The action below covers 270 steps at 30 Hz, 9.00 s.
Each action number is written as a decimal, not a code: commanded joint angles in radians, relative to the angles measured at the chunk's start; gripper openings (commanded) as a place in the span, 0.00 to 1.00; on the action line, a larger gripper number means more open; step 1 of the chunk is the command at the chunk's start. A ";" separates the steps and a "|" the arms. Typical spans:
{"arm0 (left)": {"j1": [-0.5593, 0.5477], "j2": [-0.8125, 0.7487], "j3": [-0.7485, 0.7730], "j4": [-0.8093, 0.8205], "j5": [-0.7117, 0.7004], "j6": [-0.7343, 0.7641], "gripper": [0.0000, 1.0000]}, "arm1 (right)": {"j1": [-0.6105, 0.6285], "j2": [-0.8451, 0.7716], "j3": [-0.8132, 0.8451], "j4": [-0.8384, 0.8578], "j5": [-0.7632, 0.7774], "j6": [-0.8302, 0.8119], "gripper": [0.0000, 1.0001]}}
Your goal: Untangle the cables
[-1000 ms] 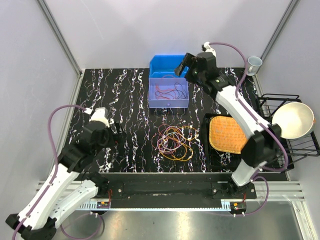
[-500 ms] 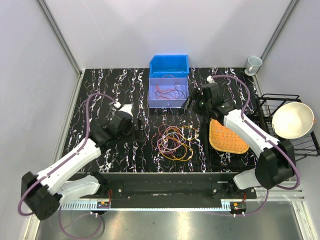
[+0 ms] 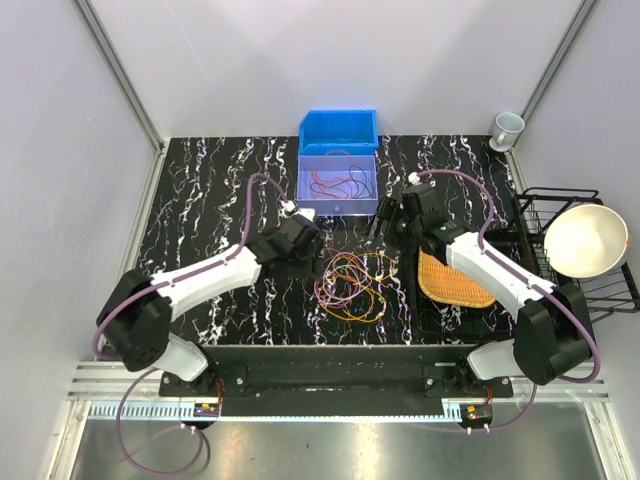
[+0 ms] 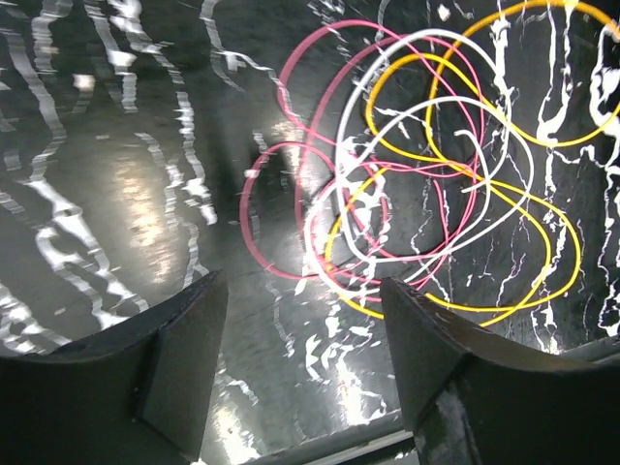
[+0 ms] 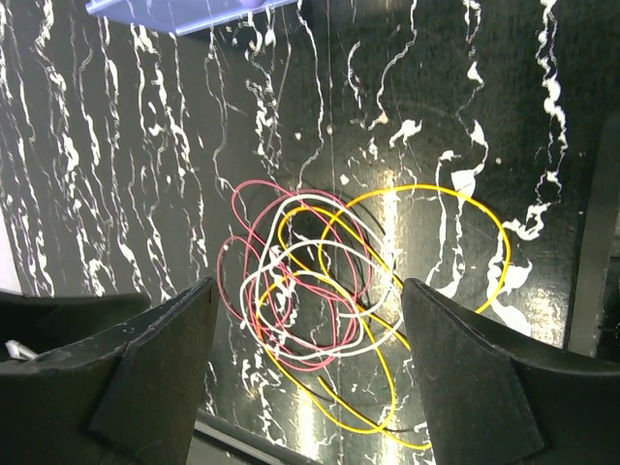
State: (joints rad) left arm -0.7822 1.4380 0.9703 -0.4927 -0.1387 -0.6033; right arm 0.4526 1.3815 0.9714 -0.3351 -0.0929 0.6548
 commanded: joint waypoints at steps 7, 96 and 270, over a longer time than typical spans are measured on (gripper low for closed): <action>-0.043 0.196 0.090 0.098 -0.004 -0.029 0.56 | 0.009 -0.003 -0.085 0.134 -0.037 -0.041 0.82; -0.209 0.323 0.237 0.080 0.034 0.163 0.54 | 0.001 0.205 -0.050 0.180 -0.091 -0.064 0.80; -0.103 -0.340 -0.225 0.350 0.094 0.257 0.88 | 0.181 -0.131 0.385 0.011 -0.263 0.178 0.00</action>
State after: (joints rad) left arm -0.8581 1.0481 0.7277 -0.2142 0.0723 -0.4076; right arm 0.6258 1.2461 1.3064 -0.3328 -0.3744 0.8555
